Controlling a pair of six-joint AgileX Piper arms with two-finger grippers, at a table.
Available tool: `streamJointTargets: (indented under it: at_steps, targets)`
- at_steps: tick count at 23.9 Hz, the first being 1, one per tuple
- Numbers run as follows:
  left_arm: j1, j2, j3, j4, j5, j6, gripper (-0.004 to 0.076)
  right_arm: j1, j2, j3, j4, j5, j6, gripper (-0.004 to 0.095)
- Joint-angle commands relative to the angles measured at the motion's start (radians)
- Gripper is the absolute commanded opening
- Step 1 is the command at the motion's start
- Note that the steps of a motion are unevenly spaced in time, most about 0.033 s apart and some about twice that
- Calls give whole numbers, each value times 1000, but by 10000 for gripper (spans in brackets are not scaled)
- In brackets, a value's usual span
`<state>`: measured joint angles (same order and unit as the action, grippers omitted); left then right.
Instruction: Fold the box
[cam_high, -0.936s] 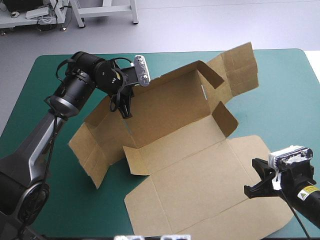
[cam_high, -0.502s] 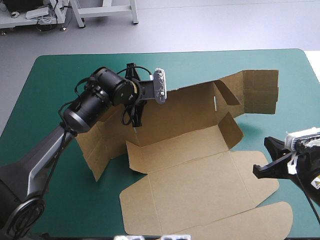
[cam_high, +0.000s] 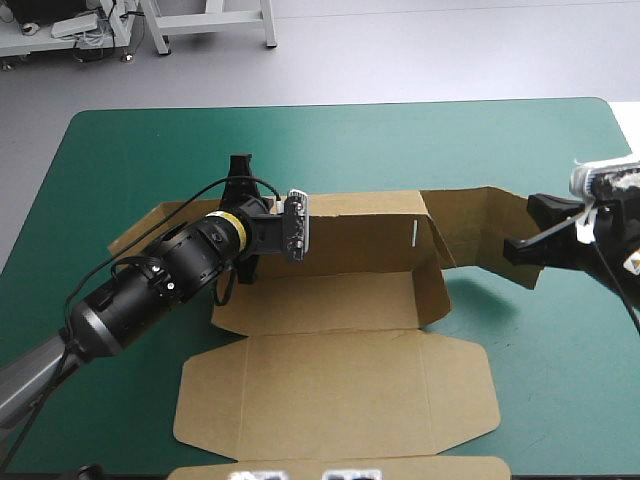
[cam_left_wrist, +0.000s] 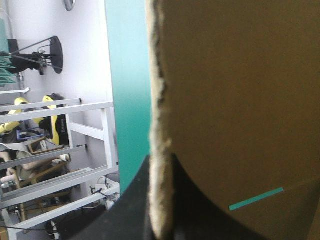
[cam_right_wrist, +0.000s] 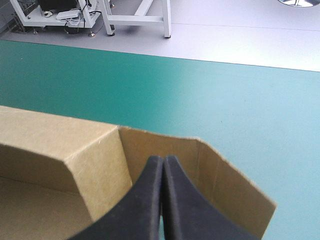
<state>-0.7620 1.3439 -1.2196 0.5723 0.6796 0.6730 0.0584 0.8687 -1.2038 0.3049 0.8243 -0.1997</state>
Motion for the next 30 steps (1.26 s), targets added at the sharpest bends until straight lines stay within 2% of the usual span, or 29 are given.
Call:
streamJointTargets:
  at_steps: [1, 2, 5, 9, 14, 16, 21, 30]
  targets:
    - [-4, -53, 6, 73, -99, -55, -9, 2, 84, -100, 12, -49, -3, -18]
    - [-4, -53, 8, 73, -97, -72, -9, 2, 109, -119, 12, -38, -3, -18]
    - [-4, -48, 14, 82, -82, -148, -9, 2, 295, -254, 43, 94, -19, -18]
    - [-4, -48, 14, 86, -75, -173, -9, 2, 504, -446, 90, 188, -21, -18]
    - [-6, -48, 14, 92, -53, -221, -9, 2, 748, -673, 116, 328, 27, -17]
    - [-33, -46, 14, 146, -11, -261, -9, 2, 839, -764, 118, 396, 63, -16]
    - [-111, -35, 14, 379, 80, -425, -9, 9, 925, -796, 141, 402, 80, -17]
    - [-117, -14, 51, 381, 74, -427, -9, 18, 959, -794, 127, 407, 80, -17]
